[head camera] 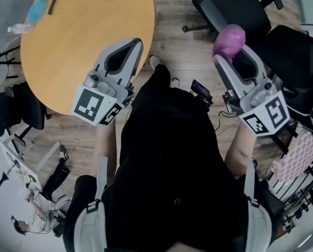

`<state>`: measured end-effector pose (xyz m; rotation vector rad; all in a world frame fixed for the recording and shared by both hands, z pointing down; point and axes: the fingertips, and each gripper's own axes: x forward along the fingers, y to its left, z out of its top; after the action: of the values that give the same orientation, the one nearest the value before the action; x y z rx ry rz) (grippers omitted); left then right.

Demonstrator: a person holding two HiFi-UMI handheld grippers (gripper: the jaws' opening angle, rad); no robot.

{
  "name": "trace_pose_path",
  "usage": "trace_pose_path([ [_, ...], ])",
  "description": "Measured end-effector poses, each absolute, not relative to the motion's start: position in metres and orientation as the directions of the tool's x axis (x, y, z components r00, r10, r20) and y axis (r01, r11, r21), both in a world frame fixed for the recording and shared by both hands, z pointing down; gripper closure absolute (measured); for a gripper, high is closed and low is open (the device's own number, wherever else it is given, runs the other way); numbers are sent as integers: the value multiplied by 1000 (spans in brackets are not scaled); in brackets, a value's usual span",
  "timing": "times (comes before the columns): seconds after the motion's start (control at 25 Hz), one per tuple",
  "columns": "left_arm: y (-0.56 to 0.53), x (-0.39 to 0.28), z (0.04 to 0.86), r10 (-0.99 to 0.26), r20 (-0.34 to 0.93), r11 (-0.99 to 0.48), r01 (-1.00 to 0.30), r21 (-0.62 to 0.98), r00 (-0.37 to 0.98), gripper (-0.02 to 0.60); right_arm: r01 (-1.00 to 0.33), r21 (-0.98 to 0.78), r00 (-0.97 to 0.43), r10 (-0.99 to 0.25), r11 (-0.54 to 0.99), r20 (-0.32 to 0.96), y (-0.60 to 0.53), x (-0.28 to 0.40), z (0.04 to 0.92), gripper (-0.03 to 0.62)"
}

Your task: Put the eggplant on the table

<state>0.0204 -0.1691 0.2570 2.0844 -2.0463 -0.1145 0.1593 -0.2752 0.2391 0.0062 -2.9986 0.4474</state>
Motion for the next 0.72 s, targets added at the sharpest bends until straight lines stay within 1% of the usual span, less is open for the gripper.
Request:
trace_pose_path([
  [0.16, -173, -16, 250, -998, 58, 46, -982, 186, -36, 569, 48, -248, -994, 72, 968, 87, -287, 114, 229, 396],
  [0.36, -168, -46, 244, -995, 32, 101, -974, 201, -96, 569, 122, -231, -984, 148, 965, 101, -289, 69, 225, 396],
  [0.52, -156, -51, 249, -987, 41, 158, -964, 213, -153, 569, 205, -237, -966, 236, 950, 110, -280, 46, 234, 396],
  [0.72, -136, -79, 254, -958, 62, 287, -934, 213, -280, 569, 315, -262, -927, 355, 912, 121, -277, -23, 253, 396],
])
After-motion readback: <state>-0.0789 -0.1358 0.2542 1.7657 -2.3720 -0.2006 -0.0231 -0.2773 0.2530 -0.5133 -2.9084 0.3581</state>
